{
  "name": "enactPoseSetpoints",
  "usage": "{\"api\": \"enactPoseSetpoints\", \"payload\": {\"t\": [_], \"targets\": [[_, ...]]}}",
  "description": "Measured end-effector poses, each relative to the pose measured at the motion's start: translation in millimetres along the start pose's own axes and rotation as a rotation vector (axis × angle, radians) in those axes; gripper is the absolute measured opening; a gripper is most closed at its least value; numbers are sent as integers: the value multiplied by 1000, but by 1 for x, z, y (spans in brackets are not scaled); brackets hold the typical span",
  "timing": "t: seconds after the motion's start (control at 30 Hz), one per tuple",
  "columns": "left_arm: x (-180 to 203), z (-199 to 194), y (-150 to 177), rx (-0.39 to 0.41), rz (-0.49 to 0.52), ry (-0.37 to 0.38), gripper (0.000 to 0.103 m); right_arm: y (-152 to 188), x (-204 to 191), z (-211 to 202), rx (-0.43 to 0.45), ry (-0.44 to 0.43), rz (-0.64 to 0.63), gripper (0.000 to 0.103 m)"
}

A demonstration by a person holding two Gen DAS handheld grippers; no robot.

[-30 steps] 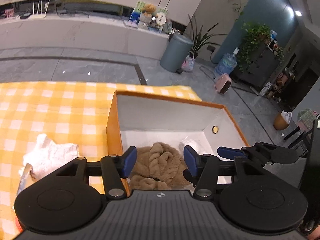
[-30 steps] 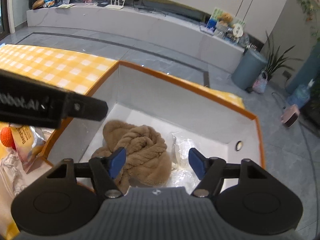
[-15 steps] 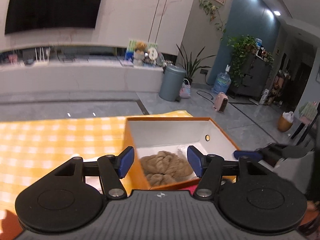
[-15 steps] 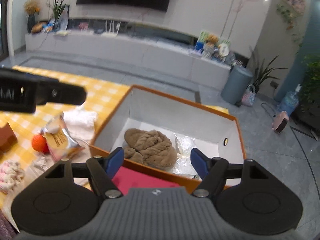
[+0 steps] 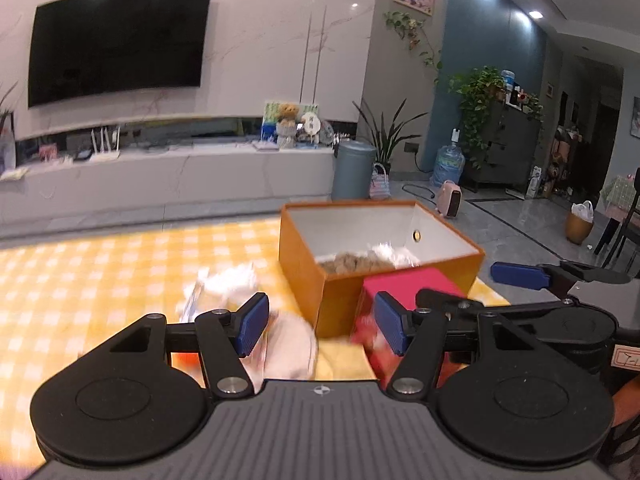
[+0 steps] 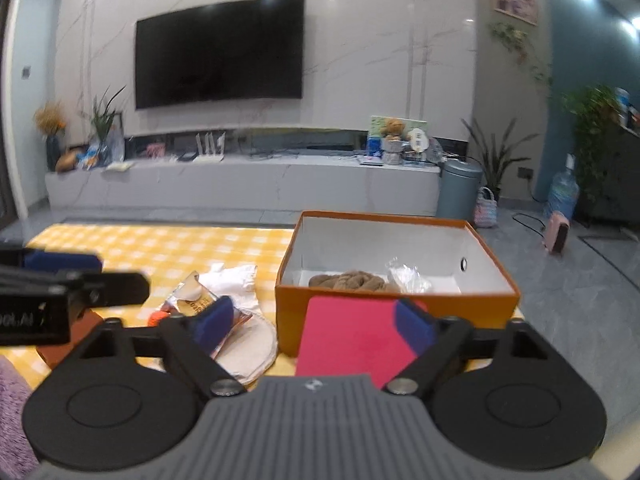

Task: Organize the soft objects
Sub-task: 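Move both tools back over the table toward the mesh bag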

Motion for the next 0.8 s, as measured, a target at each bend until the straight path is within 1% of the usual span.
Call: {"api": "enactPoseSetpoints", "payload": {"t": [0.1,0.23,0.3,0.37,0.47,0.53,0.63,0.8], "targets": [[-9,-3,18,-44,-11,-14,71,18,-11,-5,-21,0,6,89],[-19,-7,41,-88,0,-11,71,42,-27,-6,-75,-44,22,89],[-27,-10,51,-106,13,-11,71,50,-36,-5,-94,-69,10,89],[-36,-12,60,-133,19,-27,71,57,-45,-2,-114,-80,-19,89],[-52,-13,74,-177,-8,-59,71,69,-59,6,-163,-109,-46,89],[-64,-14,83,-200,-28,-67,71,77,-65,14,-200,-118,-56,89],[-74,-13,92,-219,-34,-79,71,87,-73,23,-254,-147,-65,89],[-87,-7,100,-257,-32,-104,71,100,-86,37,-316,-201,-94,88]]}}
Point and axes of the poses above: each gripper's, at about its wrist camera, not at the fingertips, and z roughly the way its jaws point, x to its right, y to its underside, the point moved 7 cm from there along z, roughly the way its jaws point, and after that the axes turned 12 degrees about -y, right-handed, at the moved point
